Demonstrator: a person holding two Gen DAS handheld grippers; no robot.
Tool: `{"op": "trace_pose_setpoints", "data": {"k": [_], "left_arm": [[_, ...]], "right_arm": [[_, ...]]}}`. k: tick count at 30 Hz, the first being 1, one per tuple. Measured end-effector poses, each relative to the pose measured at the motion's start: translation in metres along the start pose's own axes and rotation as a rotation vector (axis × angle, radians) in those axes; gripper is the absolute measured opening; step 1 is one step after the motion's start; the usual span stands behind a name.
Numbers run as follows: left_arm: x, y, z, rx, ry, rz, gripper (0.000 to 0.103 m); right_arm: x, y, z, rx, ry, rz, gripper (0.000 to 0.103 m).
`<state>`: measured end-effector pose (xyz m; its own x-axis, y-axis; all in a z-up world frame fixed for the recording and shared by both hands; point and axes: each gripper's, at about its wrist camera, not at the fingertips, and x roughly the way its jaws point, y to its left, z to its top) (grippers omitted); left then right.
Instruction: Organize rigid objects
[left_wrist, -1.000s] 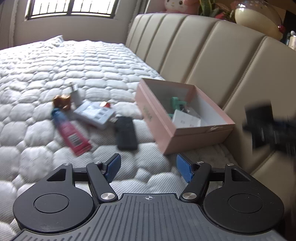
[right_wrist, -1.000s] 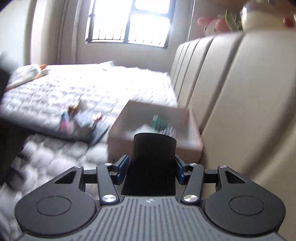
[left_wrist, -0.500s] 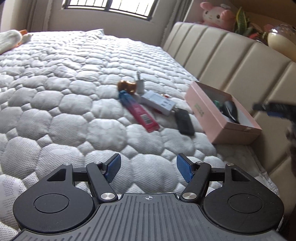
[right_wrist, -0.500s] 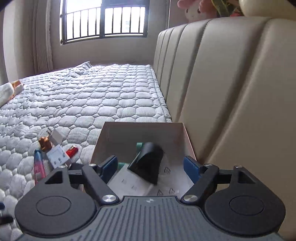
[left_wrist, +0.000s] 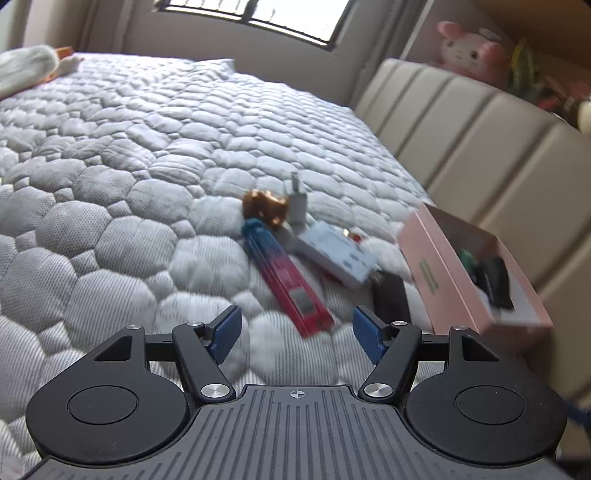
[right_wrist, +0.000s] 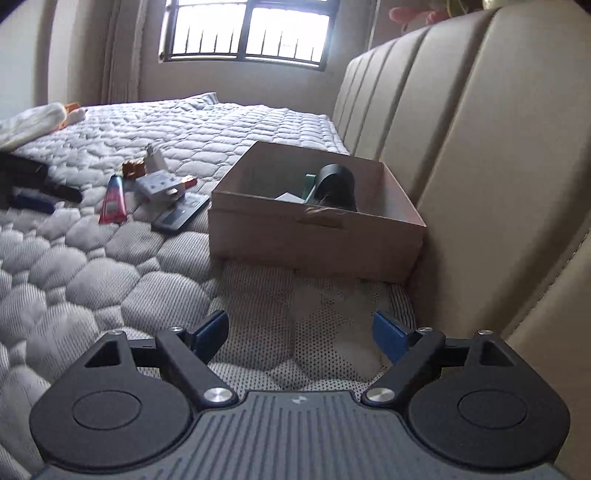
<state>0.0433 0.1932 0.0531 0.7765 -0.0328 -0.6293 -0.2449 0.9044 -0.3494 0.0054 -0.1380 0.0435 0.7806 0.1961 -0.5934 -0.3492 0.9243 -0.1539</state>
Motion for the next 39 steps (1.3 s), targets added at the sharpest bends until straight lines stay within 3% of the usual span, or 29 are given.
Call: {"op": "trace_pose_setpoints", "data": {"k": [5,9,12,16,18,23,28,33,37,39], "left_arm": [[0.036,0.003,0.027,-0.101,0.029,0.057,0.071],[0.061,-0.007,0.035,-0.078,0.051,0.112,0.069],[0.076,-0.011,0.036,-0.071,0.079,0.15,0.055],[0.085,-0.013,0.035,-0.043,0.08,0.176,0.05],[0.084,-0.014,0.033,-0.001,0.077,0.187,0.042],[0.065,-0.007,0.023,0.047,0.086,0.12,0.033],[0.032,0.007,-0.001,0.107,0.104,0.04,0.032],[0.003,0.026,-0.024,0.093,0.107,-0.024,0.032],[-0.008,0.032,-0.032,0.117,0.104,-0.048,0.032],[-0.01,0.037,-0.034,0.11,0.102,-0.069,0.032]], "right_arm": [[0.002,0.0,-0.003,0.007,-0.006,0.027,0.086],[0.006,-0.005,-0.007,0.02,0.003,0.035,0.086],[0.01,-0.011,-0.011,0.033,0.016,0.034,0.086],[0.013,-0.015,-0.015,0.049,0.032,0.036,0.086],[0.013,-0.016,-0.016,0.046,0.033,0.037,0.086],[0.011,-0.012,-0.004,0.032,0.01,0.05,0.086],[0.015,0.002,0.038,0.018,-0.038,0.09,0.086],[0.04,0.043,0.103,-0.013,-0.079,0.178,0.085],[0.088,0.089,0.162,0.002,-0.013,0.296,0.075],[0.12,0.113,0.19,0.017,0.033,0.326,0.075]]}}
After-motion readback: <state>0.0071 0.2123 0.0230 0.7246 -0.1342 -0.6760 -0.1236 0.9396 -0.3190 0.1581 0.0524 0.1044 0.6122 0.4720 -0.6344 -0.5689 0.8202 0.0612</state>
